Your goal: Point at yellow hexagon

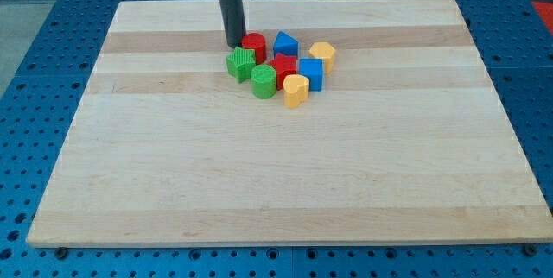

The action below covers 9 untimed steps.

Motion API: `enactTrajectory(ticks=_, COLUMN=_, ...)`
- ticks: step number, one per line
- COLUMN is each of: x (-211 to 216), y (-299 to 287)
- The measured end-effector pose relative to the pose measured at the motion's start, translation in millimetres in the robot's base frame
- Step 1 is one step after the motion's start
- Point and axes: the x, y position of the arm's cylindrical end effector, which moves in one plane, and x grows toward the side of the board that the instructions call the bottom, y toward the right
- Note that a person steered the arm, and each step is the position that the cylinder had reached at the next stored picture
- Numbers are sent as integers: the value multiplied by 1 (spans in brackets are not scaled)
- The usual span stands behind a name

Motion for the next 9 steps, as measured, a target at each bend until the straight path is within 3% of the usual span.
enactTrajectory(ticks=5, x=-7, y=8)
enactTrajectory(ticks=6, x=-21, y=8)
enactTrajectory(ticks=7, x=-68, y=10)
enactTrajectory(ticks=9, x=-92, y=94)
